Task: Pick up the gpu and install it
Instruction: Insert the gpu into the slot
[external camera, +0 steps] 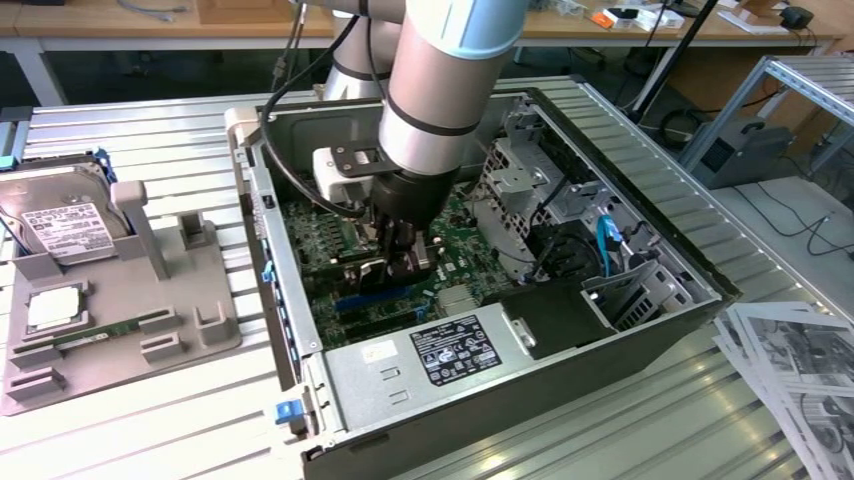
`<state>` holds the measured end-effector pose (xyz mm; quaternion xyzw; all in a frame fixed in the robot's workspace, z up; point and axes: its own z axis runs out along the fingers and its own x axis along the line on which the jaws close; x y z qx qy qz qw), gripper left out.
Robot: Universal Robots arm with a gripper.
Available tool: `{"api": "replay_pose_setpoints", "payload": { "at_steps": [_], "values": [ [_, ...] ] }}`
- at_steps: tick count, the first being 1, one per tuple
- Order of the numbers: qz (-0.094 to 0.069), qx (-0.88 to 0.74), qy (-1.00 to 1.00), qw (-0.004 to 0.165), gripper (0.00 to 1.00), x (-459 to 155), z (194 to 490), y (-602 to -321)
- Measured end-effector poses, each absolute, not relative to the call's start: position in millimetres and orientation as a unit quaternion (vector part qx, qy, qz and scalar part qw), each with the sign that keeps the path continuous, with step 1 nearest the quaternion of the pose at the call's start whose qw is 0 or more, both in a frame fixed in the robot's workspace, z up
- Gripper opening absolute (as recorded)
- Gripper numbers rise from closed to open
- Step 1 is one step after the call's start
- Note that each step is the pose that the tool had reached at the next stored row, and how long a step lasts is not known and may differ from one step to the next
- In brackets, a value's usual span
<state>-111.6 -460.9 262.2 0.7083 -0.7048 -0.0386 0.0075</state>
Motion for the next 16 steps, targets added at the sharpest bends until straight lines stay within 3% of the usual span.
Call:
{"api": "replay_pose_setpoints", "payload": {
  "at_steps": [16],
  "values": [
    [-0.04,0.708,-0.705,0.009,0.27,-114.9,261.9,-460.9]
  ]
}}
